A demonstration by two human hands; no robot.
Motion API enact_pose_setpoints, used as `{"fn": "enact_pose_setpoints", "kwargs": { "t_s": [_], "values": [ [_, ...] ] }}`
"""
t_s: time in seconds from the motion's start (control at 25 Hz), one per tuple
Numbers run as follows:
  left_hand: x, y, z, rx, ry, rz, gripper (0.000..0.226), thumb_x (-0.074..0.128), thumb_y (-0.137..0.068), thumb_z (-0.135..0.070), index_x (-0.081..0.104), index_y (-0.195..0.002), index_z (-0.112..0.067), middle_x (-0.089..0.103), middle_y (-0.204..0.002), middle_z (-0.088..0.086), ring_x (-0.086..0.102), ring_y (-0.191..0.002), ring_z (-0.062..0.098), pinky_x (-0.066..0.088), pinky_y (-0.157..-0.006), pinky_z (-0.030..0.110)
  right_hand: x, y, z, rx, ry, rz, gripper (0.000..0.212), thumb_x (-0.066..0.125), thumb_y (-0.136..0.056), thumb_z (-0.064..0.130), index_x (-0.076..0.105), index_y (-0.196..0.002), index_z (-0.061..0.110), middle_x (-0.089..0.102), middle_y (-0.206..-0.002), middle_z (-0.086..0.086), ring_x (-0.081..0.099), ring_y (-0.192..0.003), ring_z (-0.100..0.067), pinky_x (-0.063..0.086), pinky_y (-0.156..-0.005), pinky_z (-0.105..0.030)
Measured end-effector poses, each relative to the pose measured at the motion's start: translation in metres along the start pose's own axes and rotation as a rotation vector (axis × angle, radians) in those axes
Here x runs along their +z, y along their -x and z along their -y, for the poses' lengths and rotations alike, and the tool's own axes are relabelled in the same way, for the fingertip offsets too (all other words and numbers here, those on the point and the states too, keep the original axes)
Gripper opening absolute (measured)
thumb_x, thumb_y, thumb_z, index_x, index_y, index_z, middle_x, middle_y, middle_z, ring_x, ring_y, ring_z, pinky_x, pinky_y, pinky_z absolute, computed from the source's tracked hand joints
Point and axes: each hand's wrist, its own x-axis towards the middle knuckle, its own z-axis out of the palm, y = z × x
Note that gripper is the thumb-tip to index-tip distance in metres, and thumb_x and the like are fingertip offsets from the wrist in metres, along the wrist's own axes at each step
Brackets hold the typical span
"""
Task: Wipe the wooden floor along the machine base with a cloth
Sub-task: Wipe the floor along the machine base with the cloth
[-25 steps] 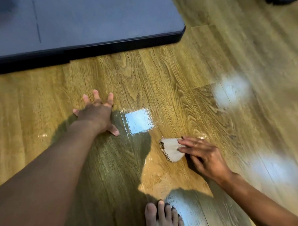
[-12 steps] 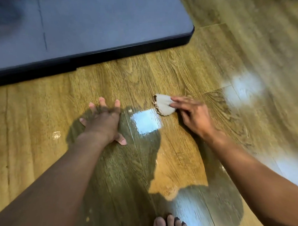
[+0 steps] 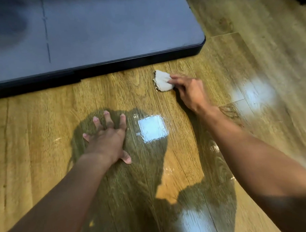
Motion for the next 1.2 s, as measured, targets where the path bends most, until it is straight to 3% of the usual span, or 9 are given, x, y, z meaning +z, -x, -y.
{"fn": "enact_pose_setpoints", "kwargs": {
  "t_s": [0.12, 0.2, 0.4, 0.56, 0.72, 0.88, 1.08, 1.2],
  "values": [
    [0.001, -0.002, -0.001, -0.001, -0.003, 0.02, 0.14, 0.083, -0.06, -0.047, -0.029, -0.143, -0.028, -0.039, -0.145, 0.018, -0.025, -0.134, 0.049, 0.012, -0.103, 0.071, 0.0, 0.04, -0.009, -0.096, 0.034, 0.002, 0.03, 0.061, -0.086, 0.0, 0.068, -0.112, 0.013, 0.063, -0.124, -0.001, 0.059, -0.116, -0.018, 0.036, -0.106, -0.026],
    [0.0, -0.002, -0.001, -0.004, -0.009, 0.028, 0.141, 0.083, -0.06, -0.047, -0.029, -0.143, -0.028, -0.039, -0.145, 0.019, -0.024, -0.135, 0.049, 0.012, -0.103, 0.072, -0.002, 0.016, -0.016, -0.119, 0.035, -0.003, 0.028, 0.059, -0.088, 0.001, 0.068, -0.112, 0.011, 0.063, -0.123, -0.004, 0.059, -0.115, -0.021, 0.041, -0.105, -0.032],
    [-0.002, -0.001, -0.001, -0.001, -0.011, 0.036, 0.142, 0.084, -0.058, -0.048, -0.027, -0.144, -0.029, -0.038, -0.147, 0.017, -0.023, -0.136, 0.049, 0.012, -0.102, 0.073, -0.006, -0.039, -0.011, -0.007, -0.049, -0.039, 0.024, 0.055, -0.091, 0.002, 0.07, -0.11, 0.008, 0.063, -0.124, -0.006, 0.06, -0.115, -0.019, 0.035, -0.106, -0.02],
    [0.002, -0.006, 0.0, 0.004, -0.018, 0.008, 0.142, 0.084, -0.056, -0.049, -0.027, -0.143, -0.031, -0.037, -0.147, 0.016, -0.021, -0.136, 0.05, 0.013, -0.101, 0.073, -0.013, 0.052, -0.024, -0.072, -0.009, -0.004, 0.032, 0.059, -0.087, -0.002, 0.067, -0.114, 0.012, 0.061, -0.126, -0.001, 0.059, -0.116, -0.016, 0.042, -0.106, -0.041],
    [0.003, -0.008, 0.001, -0.001, -0.011, 0.0, 0.143, 0.085, -0.054, -0.048, -0.027, -0.143, -0.033, -0.037, -0.147, 0.015, -0.024, -0.135, 0.048, 0.011, -0.1, 0.074, -0.027, 0.07, -0.032, -0.186, 0.034, 0.057, 0.031, 0.062, -0.086, -0.002, 0.068, -0.112, 0.012, 0.063, -0.122, -0.001, 0.064, -0.108, -0.019, 0.05, -0.096, -0.037],
    [0.001, -0.004, 0.002, -0.001, -0.012, -0.025, 0.141, 0.084, -0.054, -0.052, -0.024, -0.144, -0.036, -0.031, -0.151, 0.012, -0.019, -0.138, 0.045, 0.014, -0.102, 0.071, -0.023, 0.06, -0.019, -0.083, 0.018, 0.033, 0.029, 0.061, -0.087, -0.001, 0.067, -0.113, 0.011, 0.063, -0.123, -0.003, 0.062, -0.111, -0.019, 0.047, -0.1, -0.036],
    [-0.002, 0.002, 0.001, -0.005, -0.032, -0.058, 0.14, 0.084, -0.055, -0.053, -0.02, -0.146, -0.034, -0.026, -0.154, 0.013, -0.011, -0.142, 0.044, 0.018, -0.105, 0.069, -0.024, 0.215, -0.026, -0.084, 0.011, -0.033, 0.042, 0.069, -0.077, -0.007, 0.069, -0.113, 0.016, 0.062, -0.124, 0.004, 0.059, -0.116, -0.017, 0.052, -0.093, -0.045],
    [-0.006, 0.004, -0.002, 0.004, -0.133, -0.073, 0.14, 0.081, -0.057, -0.057, -0.021, -0.147, -0.029, -0.029, -0.153, 0.013, -0.012, -0.141, 0.043, 0.021, -0.108, 0.065, -0.029, 0.222, -0.03, -0.135, -0.012, 0.002, 0.037, 0.068, -0.078, -0.006, 0.07, -0.11, 0.014, 0.063, -0.123, 0.001, 0.061, -0.114, -0.018, 0.053, -0.089, -0.044]
  ]
}}
